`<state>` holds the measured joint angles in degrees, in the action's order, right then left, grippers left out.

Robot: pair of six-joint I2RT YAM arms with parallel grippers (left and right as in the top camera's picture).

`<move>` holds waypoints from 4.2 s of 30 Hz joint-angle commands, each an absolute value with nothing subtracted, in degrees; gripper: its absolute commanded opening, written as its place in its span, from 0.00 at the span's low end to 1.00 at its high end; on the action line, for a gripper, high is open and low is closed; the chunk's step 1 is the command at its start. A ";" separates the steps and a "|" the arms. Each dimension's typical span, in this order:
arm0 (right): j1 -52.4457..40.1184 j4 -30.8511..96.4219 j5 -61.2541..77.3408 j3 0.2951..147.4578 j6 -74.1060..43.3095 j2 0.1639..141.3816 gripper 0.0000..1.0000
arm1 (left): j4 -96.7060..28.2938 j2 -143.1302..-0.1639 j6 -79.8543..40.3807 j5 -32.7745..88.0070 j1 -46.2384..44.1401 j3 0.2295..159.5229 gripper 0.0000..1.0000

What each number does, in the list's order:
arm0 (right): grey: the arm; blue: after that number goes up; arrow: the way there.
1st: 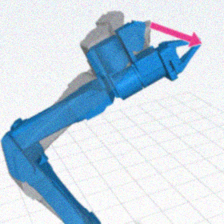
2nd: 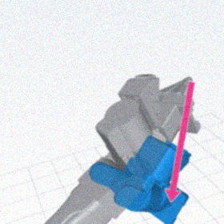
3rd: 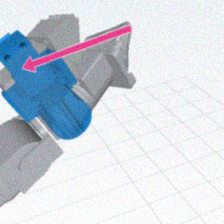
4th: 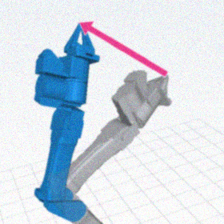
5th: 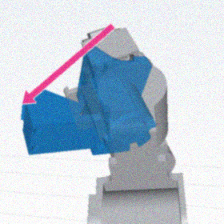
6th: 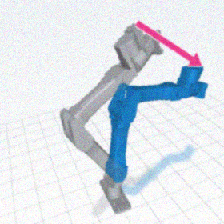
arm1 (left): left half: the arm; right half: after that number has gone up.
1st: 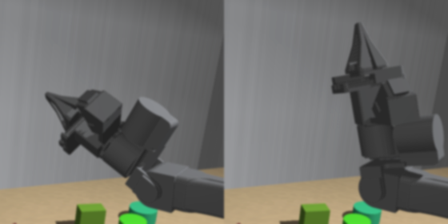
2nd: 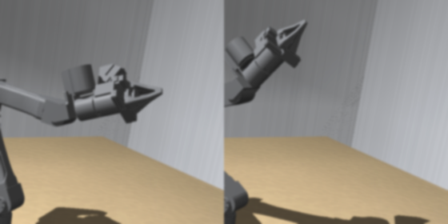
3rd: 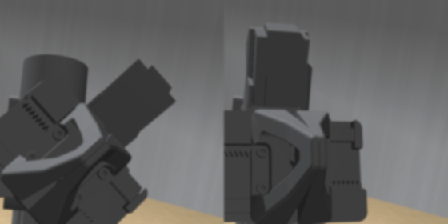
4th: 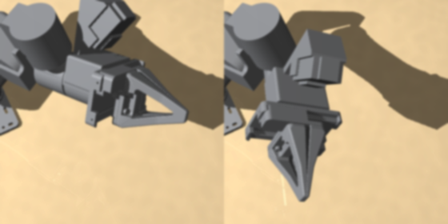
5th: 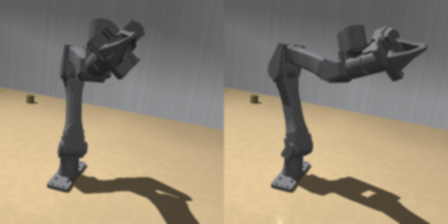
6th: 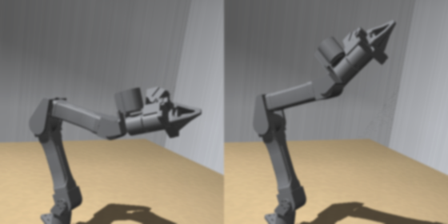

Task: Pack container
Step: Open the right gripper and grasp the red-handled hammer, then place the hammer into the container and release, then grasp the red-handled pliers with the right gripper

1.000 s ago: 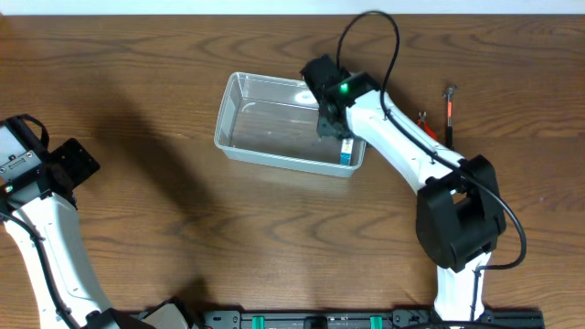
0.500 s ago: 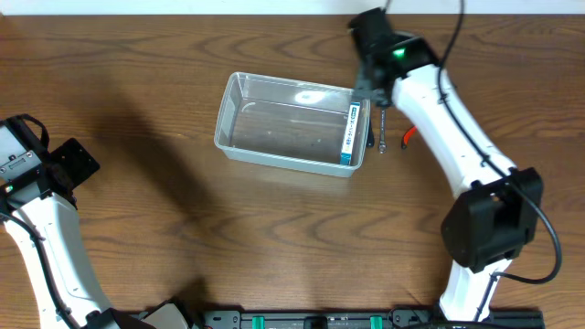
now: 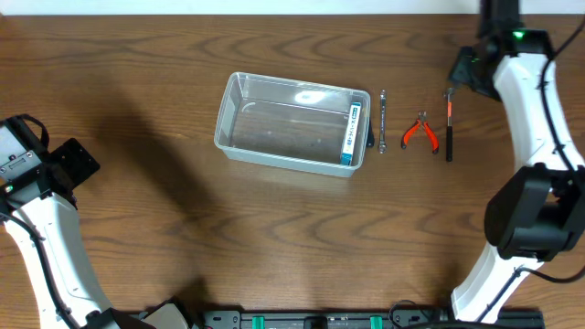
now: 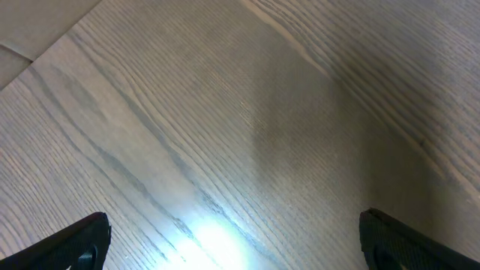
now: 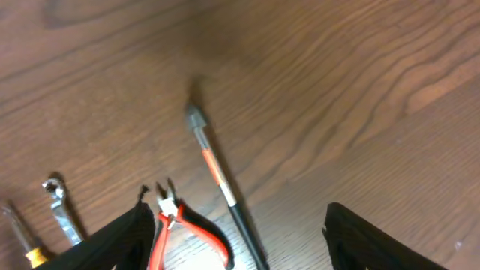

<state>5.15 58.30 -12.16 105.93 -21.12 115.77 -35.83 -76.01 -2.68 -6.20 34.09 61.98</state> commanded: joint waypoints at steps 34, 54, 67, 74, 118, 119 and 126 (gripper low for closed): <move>6.74 58.98 -0.99 106.37 -12.03 130.06 0.01 | -36.01 -76.40 -1.74 -6.07 34.33 62.76 0.98; -23.88 56.10 4.38 106.76 15.35 104.18 0.01 | -36.01 -76.40 -1.74 -6.07 34.33 62.76 0.98; -33.01 43.90 5.02 106.76 53.91 116.49 0.01 | -36.01 -76.40 -1.74 -6.07 34.33 62.76 0.98; -32.56 38.54 10.98 106.76 58.61 124.03 0.01 | -36.01 -76.40 -1.74 -6.07 34.33 62.76 0.98; -0.93 65.08 1.69 101.89 -13.50 115.15 0.69 | -36.01 -76.40 -1.74 -6.07 34.33 62.76 0.98; -0.40 65.43 2.22 100.44 -13.54 115.61 0.68 | -36.01 -76.40 -1.74 -6.07 34.33 62.76 0.98; 0.54 58.26 -1.37 88.73 -13.47 116.92 0.77 | -36.01 -76.40 -1.74 -6.07 34.33 62.76 0.98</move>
<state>0.10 60.71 0.21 91.64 -12.23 116.66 -35.83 -76.01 -2.68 -6.20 34.06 61.98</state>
